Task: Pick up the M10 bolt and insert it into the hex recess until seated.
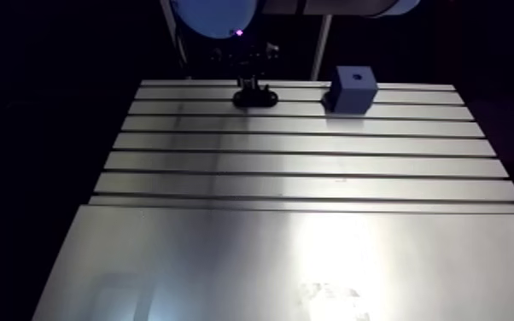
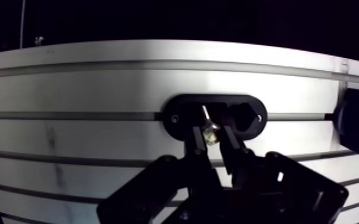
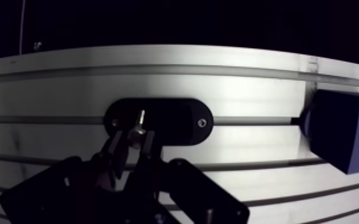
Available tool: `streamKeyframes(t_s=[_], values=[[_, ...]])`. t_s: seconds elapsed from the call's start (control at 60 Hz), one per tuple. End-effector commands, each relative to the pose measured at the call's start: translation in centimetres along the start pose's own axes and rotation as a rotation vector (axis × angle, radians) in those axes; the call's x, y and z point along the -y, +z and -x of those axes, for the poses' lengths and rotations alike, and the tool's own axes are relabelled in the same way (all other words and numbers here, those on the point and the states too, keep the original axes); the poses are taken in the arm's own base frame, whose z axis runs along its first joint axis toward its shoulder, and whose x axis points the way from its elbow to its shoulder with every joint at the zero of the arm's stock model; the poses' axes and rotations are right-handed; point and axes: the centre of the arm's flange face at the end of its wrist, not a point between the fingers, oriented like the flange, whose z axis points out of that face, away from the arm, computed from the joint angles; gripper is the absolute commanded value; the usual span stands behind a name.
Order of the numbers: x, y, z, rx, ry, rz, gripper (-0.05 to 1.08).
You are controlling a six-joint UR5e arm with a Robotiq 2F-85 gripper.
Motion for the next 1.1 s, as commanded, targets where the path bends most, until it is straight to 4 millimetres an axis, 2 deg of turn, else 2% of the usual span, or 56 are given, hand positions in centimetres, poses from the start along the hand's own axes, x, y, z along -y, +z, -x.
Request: streamKeyframes(t_s=[0.017, 0.3, 0.45, 0.5, 0.6, 0.783, 0.867, 0.967, 1.033, 1.1], values=[[-0.1, -0.2, 0.0, -0.003, 0.001, 0.001, 0.84], [-0.5, -1.2, -0.3, -0.02, 0.005, 0.007, 0.86], [-0.8, -2.7, -0.9, -0.048, 0.006, 0.001, 0.87], [-0.8, -3.8, -1.1, -0.062, 0.003, -0.001, 0.88], [-0.8, -4.4, -1.2, -0.068, 0.0, -0.005, 0.89], [-1.0, -7.1, -1.6, -0.088, -0.05, -0.003, 0.91], [-1.2, -8.9, -1.8, -0.093, -0.107, 0.0, 0.91], [-2.3, -10.5, -2.1, -0.08, -0.185, 0.007, 0.92], [-4.0, -12.3, -2.4, -0.073, -0.249, 0.015, 0.92], [-4.4, -13.4, -2.6, -0.06, -0.298, 0.013, 0.92]])
